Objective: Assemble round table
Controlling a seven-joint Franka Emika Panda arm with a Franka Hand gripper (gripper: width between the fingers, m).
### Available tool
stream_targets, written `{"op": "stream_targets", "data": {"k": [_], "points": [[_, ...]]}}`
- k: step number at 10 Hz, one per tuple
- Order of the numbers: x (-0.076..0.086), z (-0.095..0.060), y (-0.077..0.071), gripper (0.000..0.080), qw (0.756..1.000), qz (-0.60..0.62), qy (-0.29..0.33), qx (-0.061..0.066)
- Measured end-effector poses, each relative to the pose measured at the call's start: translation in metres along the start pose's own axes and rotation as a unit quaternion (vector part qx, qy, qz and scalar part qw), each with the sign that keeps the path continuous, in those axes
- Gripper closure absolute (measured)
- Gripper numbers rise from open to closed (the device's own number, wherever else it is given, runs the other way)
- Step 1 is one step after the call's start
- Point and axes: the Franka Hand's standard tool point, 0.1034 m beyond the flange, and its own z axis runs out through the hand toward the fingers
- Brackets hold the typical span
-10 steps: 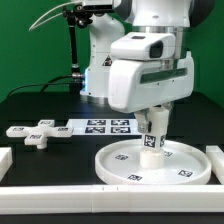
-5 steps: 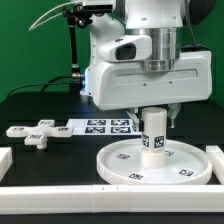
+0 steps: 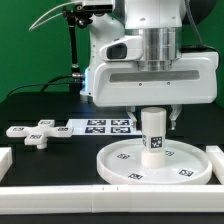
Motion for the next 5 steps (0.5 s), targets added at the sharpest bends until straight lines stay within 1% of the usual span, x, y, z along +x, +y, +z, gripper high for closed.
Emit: {"op": "stream_targets", "data": {"k": [1, 2, 4, 5], "points": [[-0.0002, 0.0001, 0.0003, 0.039, 0.998, 0.057, -0.002, 0.005], [-0.0003, 0.0001, 0.0002, 0.039, 0.995, 0.099, -0.003, 0.007], [-0.0011, 0.0007, -0.0019, 0.039, 0.98, 0.199, -0.005, 0.011], [-0.0012, 0.0012, -0.0029, 0.039, 0.974, 0.228, -0.006, 0.013]]}}
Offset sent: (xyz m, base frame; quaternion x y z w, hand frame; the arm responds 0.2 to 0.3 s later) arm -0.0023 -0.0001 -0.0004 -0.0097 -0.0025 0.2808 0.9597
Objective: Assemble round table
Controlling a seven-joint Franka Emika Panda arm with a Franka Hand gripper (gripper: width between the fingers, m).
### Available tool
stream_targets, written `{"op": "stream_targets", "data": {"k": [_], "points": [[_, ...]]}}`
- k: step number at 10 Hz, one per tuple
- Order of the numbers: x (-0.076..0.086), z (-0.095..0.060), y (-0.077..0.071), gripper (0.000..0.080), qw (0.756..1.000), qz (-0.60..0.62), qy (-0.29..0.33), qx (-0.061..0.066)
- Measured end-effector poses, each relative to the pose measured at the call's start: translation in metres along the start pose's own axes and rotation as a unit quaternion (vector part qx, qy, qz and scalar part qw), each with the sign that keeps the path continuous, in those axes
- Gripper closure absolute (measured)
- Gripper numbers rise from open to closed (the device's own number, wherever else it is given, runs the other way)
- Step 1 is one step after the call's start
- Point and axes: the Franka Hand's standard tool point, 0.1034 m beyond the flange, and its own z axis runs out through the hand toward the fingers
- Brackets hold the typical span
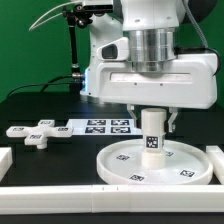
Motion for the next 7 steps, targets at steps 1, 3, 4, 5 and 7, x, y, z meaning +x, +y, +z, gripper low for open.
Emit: {"op": "stream_targets", "data": {"k": [1, 3, 4, 5, 7], "points": [[0.0, 0.0, -0.0001, 0.039, 1.0, 0.01, -0.001, 0.001], [-0.0005, 0.0001, -0.0005, 0.039, 0.998, 0.068, -0.004, 0.005], [-0.0006, 0.0001, -0.0008, 0.039, 0.994, 0.105, -0.006, 0.007], [-0.0007, 0.0001, -0.0009, 0.039, 0.991, 0.133, -0.008, 0.009], [0.0, -0.0002, -0.0002, 0.039, 0.976, 0.216, -0.017, 0.019]]}}
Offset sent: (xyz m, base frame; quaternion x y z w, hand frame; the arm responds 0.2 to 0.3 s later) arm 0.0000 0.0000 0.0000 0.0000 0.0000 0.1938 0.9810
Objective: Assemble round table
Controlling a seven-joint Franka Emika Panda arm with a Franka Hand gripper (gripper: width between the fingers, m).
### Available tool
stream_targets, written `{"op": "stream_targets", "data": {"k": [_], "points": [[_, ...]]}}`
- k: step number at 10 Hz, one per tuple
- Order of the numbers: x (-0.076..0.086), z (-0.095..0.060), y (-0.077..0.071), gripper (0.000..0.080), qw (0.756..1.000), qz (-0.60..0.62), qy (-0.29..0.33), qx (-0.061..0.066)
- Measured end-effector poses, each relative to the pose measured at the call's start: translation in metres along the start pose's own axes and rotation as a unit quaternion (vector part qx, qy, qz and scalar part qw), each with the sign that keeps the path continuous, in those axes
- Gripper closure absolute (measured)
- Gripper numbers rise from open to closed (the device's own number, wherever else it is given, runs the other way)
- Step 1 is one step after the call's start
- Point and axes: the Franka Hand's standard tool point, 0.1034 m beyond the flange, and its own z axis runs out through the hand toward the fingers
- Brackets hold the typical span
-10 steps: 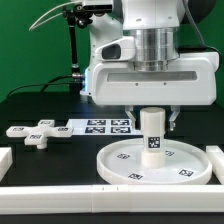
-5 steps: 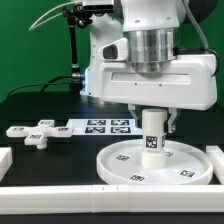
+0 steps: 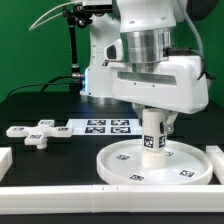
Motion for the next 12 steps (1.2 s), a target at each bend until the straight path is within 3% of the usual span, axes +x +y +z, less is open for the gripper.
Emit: {"op": "stream_targets", "data": {"k": [5, 7, 9, 10, 11, 12], "points": [[-0.0003, 0.0015, -0.0004, 0.039, 0.966, 0.253, -0.041, 0.026], [-0.0001, 0.0014, -0.0002, 0.039, 0.937, 0.344, -0.057, 0.028], [-0.0009, 0.0019, -0.0006, 0.039, 0.923, 0.379, -0.062, 0.029], [-0.0011, 0.0021, -0.0006, 0.0328, 0.928, 0.365, -0.061, 0.029], [-0.0011, 0.0021, -0.0006, 0.0191, 0.935, 0.347, -0.061, 0.03], [-0.0009, 0.0017, -0.0004, 0.0191, 0.942, 0.329, -0.06, 0.033]]}}
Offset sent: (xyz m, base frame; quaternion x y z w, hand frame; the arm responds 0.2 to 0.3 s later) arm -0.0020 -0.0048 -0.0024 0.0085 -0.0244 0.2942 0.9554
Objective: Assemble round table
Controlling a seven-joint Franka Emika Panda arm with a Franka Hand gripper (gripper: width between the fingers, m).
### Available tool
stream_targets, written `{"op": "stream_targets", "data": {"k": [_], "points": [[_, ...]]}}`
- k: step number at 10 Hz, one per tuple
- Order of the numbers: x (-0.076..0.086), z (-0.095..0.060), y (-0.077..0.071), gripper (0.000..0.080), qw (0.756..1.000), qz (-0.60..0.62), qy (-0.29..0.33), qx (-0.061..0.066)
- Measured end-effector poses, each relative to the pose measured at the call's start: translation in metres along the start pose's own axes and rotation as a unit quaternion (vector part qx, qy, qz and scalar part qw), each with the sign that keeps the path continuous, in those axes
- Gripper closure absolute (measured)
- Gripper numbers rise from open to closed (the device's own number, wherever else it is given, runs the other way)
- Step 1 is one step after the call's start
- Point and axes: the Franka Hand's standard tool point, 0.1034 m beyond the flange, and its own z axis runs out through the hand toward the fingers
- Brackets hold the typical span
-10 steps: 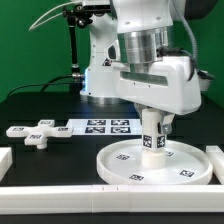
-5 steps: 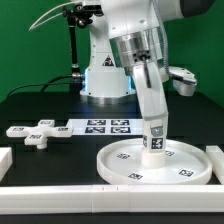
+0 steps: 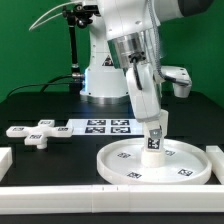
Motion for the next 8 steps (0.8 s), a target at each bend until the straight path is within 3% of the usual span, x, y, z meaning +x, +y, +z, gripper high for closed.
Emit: {"op": "stream_targets", "data": {"k": [1, 5, 8], "points": [[0.0022, 0.0004, 0.0013, 0.0158, 1.0, -0.018, 0.003, 0.003], [0.0025, 0.0019, 0.0018, 0.015, 0.987, -0.16, 0.004, 0.001], [0.0026, 0.0026, 0.0018, 0.015, 0.936, -0.351, 0.019, -0.012]]}}
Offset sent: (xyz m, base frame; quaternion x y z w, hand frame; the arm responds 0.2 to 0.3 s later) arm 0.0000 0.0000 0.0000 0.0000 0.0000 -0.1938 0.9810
